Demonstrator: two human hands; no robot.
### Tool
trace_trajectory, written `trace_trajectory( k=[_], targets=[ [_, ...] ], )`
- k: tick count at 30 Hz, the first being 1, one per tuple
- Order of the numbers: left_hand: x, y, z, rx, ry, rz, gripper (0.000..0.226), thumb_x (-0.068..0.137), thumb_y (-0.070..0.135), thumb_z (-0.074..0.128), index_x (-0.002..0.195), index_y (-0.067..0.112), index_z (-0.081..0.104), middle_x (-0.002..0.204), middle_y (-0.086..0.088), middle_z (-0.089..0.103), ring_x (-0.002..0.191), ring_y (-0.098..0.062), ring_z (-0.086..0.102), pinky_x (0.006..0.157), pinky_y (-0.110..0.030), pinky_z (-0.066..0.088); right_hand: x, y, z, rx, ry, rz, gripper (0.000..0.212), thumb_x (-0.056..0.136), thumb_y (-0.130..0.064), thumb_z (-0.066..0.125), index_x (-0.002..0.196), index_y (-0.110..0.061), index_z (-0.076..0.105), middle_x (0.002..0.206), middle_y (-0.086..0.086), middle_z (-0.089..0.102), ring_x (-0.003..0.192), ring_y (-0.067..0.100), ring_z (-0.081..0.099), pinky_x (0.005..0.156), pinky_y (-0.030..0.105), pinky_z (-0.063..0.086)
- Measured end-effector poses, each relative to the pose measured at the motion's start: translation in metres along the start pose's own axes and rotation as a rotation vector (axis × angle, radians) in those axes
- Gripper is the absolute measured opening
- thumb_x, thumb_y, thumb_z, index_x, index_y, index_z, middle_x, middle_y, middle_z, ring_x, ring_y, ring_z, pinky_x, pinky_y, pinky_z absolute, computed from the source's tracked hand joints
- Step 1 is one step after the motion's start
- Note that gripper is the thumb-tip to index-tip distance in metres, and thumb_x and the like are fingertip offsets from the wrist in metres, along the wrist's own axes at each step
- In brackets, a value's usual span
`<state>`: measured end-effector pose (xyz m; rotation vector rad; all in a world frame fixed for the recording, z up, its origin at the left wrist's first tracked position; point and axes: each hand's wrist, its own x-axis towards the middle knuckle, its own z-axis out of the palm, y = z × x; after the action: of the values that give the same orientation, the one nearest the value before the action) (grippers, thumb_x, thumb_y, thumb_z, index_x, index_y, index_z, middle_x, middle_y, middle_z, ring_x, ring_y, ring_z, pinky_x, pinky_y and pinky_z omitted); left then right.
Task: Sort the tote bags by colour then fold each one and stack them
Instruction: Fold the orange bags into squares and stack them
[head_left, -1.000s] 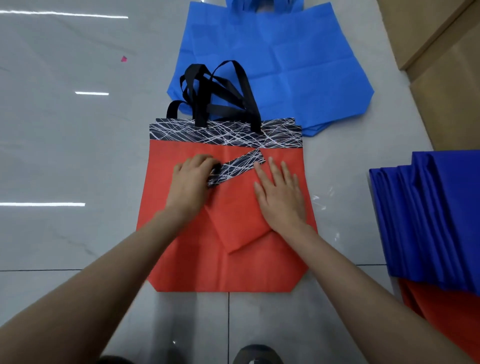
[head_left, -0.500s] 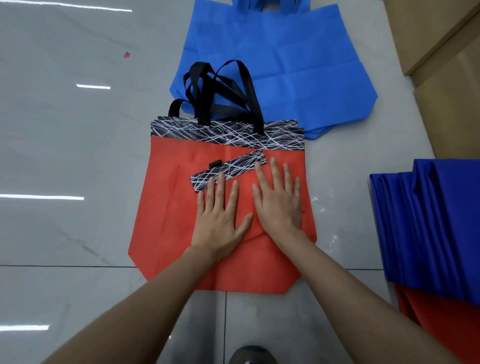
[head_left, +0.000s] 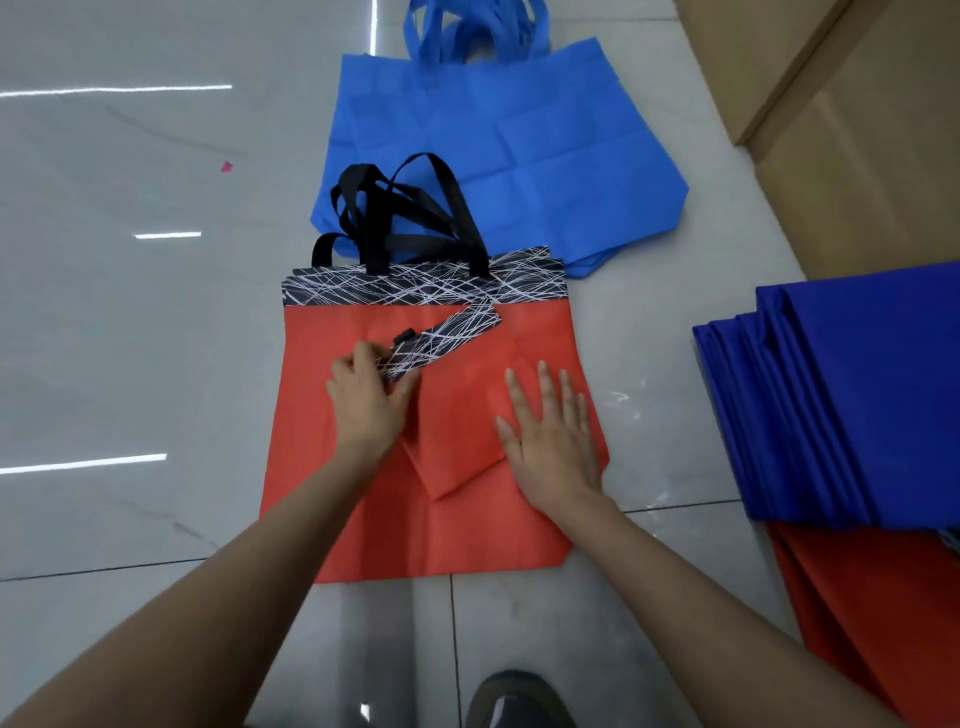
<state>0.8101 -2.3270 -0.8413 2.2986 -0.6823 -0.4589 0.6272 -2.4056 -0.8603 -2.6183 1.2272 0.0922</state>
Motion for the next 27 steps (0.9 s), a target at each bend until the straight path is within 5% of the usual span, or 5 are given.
trace_trajectory(
  k=[3,9,15,18,27],
  targets=[
    [-0.018,0.007,-0.007,-0.620,-0.058,-0.220,0.052,0.079,0.021,0.073,0.117,0.027,0.038,0.103,-0.015,0.056,0.092,-0.029,0.057,0.090,-0.051,0.048,-0.002,-0.013,-0.001,0.028,0.048,0.082,0.058,0.094,-0.048,0.023,0.148,-0.027,0.029,0.151,0.016,0.030,0.138,0.038,0.028,0.111,0.046,0.025],
    [-0.066,0.002,0.005,-0.677,-0.172,-0.045,0.052,0.075,0.016,0.065,0.119,0.034,0.046,0.131,-0.002,0.049,0.125,-0.019,0.045,0.110,-0.046,0.033,-0.018,-0.022,-0.019,0.258,0.129,0.233,0.047,0.096,-0.035,0.046,0.142,-0.028,0.041,0.137,0.012,0.043,0.120,0.031,0.042,0.098,0.039,0.035],
    [-0.068,0.033,-0.026,-0.802,-0.543,-0.007,0.050,0.079,-0.001,0.065,0.114,0.033,0.055,0.119,-0.001,0.056,0.105,-0.014,0.055,0.092,-0.031,0.049,-0.045,0.011,-0.055,1.314,0.073,0.447,0.063,0.095,-0.032,0.054,0.148,-0.019,0.023,0.148,0.002,0.037,0.134,0.017,0.039,0.112,0.036,0.030],
    [-0.076,0.057,-0.028,-0.709,-0.756,0.060,0.047,0.082,-0.006,0.061,0.117,0.025,0.055,0.115,0.002,0.058,0.101,-0.008,0.057,0.089,-0.025,0.050,-0.080,0.034,-0.065,1.820,0.010,0.553,0.039,0.095,-0.023,0.053,0.132,-0.011,0.049,0.129,0.010,0.059,0.112,0.020,0.059,0.098,0.037,0.047],
    [-0.149,0.106,0.014,-0.449,-0.731,0.287,0.042,0.080,0.018,0.073,0.116,0.028,0.055,0.118,0.004,0.055,0.086,0.002,0.056,0.074,-0.015,0.046,-0.182,0.067,-0.076,1.615,0.565,0.661,0.019,0.096,-0.009,0.050,0.108,-0.016,0.062,0.107,0.003,0.068,0.098,0.016,0.065,0.087,0.032,0.052]
  ],
)
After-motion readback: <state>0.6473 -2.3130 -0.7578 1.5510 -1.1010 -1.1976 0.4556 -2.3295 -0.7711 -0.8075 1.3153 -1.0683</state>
